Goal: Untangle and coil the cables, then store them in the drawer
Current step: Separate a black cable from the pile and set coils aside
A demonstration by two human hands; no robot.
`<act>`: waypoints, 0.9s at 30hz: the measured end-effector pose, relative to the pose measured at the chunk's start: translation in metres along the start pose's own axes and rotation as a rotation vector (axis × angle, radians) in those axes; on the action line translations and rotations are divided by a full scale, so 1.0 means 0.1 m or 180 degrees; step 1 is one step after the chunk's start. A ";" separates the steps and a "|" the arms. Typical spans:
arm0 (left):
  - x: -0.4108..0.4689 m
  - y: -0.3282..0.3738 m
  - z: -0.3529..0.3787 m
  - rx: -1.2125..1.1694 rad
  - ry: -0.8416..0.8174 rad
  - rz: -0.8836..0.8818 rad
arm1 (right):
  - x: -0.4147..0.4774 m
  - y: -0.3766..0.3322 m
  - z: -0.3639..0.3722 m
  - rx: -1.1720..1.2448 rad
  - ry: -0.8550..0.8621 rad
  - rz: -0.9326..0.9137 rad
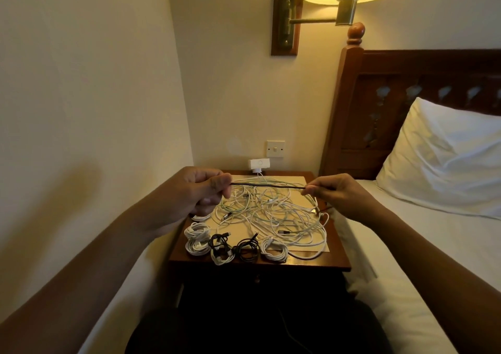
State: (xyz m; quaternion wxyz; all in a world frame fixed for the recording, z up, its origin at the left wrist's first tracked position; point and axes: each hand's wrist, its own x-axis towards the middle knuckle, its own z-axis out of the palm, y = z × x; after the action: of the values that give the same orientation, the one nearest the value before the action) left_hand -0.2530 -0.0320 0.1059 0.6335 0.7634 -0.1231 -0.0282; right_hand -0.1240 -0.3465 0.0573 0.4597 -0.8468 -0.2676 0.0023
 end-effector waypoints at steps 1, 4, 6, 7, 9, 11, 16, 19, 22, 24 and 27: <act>0.00 0.00 -0.01 -0.0202 0.0045 0.0028 | 0.00 0.07 -0.04 0.0062 0.0081 0.0036; 0.05 0.00 -0.14 -0.0848 0.0495 0.0184 | -0.04 0.25 -0.12 0.0149 0.0259 0.0145; 0.09 -0.01 -0.30 -0.1038 0.0849 0.0237 | -0.09 0.37 -0.16 0.0131 0.0329 0.0259; 0.10 -0.03 -0.35 -0.1031 0.0957 0.0235 | -0.12 0.43 -0.17 0.0103 0.0316 0.0355; 0.10 -0.10 -0.36 -0.1083 0.1007 0.0184 | -0.15 0.52 -0.14 -0.0088 0.0226 0.0558; 0.09 -0.12 -0.26 -0.1129 0.0824 0.0112 | -0.14 0.59 -0.08 -0.0476 0.0214 0.0711; 0.02 0.02 0.12 -0.0739 0.0050 0.0350 | -0.06 0.68 0.15 -0.1118 0.0361 0.0997; 0.03 0.08 0.21 -0.0719 -0.0054 0.0374 | -0.07 0.61 0.14 -0.1177 -0.0238 0.1070; 0.06 0.08 0.23 -0.0466 -0.0075 0.0186 | -0.20 0.38 0.09 -0.0814 -0.1895 0.1183; 0.09 0.02 0.30 -0.0329 -0.0164 0.0038 | -0.25 0.14 0.14 -0.0362 -0.2288 0.1114; 0.22 -0.10 0.46 -0.0153 -0.0132 -0.0139 | -0.26 -0.26 0.30 0.0734 -0.1923 0.0607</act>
State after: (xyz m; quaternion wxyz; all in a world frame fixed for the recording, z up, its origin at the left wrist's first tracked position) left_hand -0.2398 -0.0792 0.0900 0.6482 0.7496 -0.1188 -0.0609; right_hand -0.1653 -0.3236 0.0540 0.4500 -0.7715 -0.3093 0.3265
